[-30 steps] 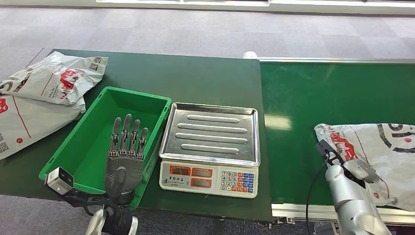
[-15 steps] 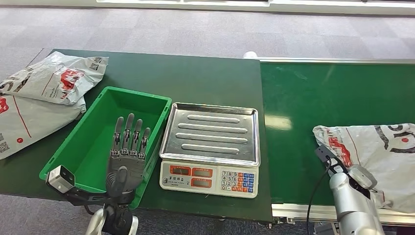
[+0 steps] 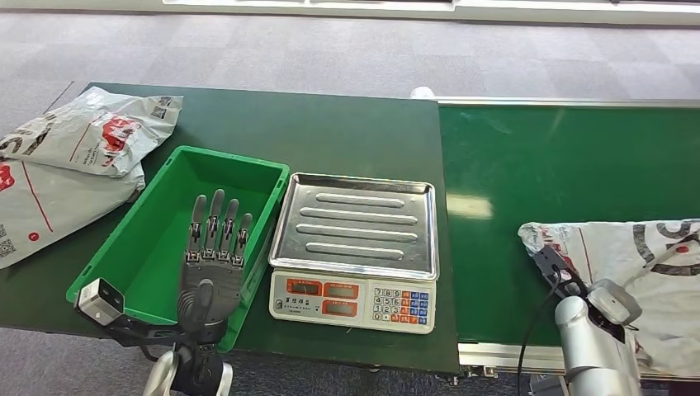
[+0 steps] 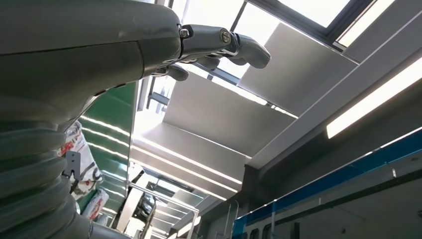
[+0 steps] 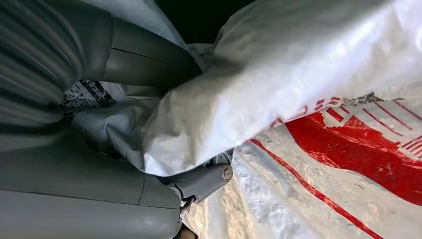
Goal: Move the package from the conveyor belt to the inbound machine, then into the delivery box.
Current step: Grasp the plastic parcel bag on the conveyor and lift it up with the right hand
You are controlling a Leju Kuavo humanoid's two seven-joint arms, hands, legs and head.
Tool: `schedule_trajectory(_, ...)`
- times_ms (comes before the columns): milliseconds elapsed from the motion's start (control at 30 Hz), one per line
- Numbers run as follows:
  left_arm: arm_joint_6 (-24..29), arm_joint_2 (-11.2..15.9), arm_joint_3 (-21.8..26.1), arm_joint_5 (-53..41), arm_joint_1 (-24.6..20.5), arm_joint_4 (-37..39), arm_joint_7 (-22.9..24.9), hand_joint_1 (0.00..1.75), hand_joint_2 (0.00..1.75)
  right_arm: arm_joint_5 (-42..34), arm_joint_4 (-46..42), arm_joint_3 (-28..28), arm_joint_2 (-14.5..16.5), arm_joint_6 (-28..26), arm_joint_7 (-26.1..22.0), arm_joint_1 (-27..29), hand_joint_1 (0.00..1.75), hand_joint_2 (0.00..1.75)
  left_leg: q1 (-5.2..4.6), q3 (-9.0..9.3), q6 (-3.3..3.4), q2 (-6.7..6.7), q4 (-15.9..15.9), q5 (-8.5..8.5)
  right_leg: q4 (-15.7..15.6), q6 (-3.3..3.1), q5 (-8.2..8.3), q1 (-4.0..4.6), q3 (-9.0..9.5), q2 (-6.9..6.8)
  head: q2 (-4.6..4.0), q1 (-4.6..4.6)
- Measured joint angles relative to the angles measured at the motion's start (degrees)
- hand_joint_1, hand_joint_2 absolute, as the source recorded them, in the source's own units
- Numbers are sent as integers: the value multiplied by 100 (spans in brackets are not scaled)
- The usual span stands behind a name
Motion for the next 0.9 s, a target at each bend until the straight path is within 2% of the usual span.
schedule_trajectory(133,31,1,-3,33,0,-29,6,0,175,107,-235,-8,62,-72,53,101,175,175,0,-1,0,0,0,0,0,0,0,0,0,0,0,0)
schedule_trajectory(200,106,4,-3,87,4,-65,19,0,175,271,-378,-8,104,-414,183,141,175,175,0,-3,0,0,0,0,0,0,0,-1,0,1,0,-1)
schedule_trajectory(267,207,10,-2,171,16,-152,54,0,175,417,-566,44,131,-1200,419,185,175,175,-1,-4,0,0,0,0,0,0,0,-1,0,-1,0,-1)
schedule_trajectory(300,259,13,2,214,27,-222,70,0,175,456,-710,152,106,-1817,510,234,175,175,-1,-6,0,-2,0,0,0,0,0,-2,0,-4,0,-1)
schedule_trajectory(400,380,15,63,262,72,-466,20,0,175,499,-1710,894,-141,-3789,580,600,175,175,-3,-11,1,-6,0,1,1,1,1,-4,-2,-10,0,-1)
schedule_trajectory(433,388,15,101,256,88,-534,-12,0,175,503,-2298,1208,-252,-4114,593,756,175,175,-5,-13,0,-5,-1,1,3,1,1,-5,-7,-7,0,-1)
schedule_trajectory(467,378,15,141,250,103,-590,-31,0,175,507,-2950,1525,-374,-4159,617,882,175,175,-6,-13,-1,-1,-2,0,5,0,0,-7,-12,-1,0,-1)
schedule_trajectory(533,331,14,204,246,120,-659,-37,0,175,520,-4032,2067,-614,-3736,655,995,175,175,-9,-10,-4,9,-4,-2,7,-2,-1,-7,-20,13,0,-1)
schedule_trajectory(600,306,13,226,246,125,-678,-33,0,175,528,-4400,2282,-720,-3401,664,1000,175,175,-8,-6,-6,15,-4,-4,7,-3,-2,-4,-20,21,0,0)
schedule_trajectory(667,304,13,229,246,126,-681,-31,0,175,528,-4450,2315,-736,-3327,664,1000,175,175,-8,-5,-7,17,-4,-4,7,-4,-3,-3,-19,22,0,-1)
schedule_trajectory(733,180,12,248,253,12,-554,-8,0,175,499,-4337,2756,-592,-3706,15,530,175,175,-3,-24,-10,32,-6,-2,6,-8,6,0,-13,32,0,-1)
schedule_trajectory(800,29,10,263,250,-147,-367,-14,0,175,481,-4017,3309,-289,-4192,-1031,-188,175,175,3,-24,-16,54,-8,4,6,-14,18,7,-4,47,0,-1)
schedule_trajectory(833,2,8,263,241,-182,-313,-37,0,175,478,-3846,3504,-139,-4166,-1318,-436,175,175,3,-8,-21,61,-8,8,6,-19,23,11,-3,53,0,-1)
schedule_trajectory(900,-49,2,263,225,-225,-222,-57,0,175,318,-3513,4031,197,-3773,-1634,-862,175,175,7,17,-34,66,-8,20,7,-29,30,20,-6,61,0,-1)
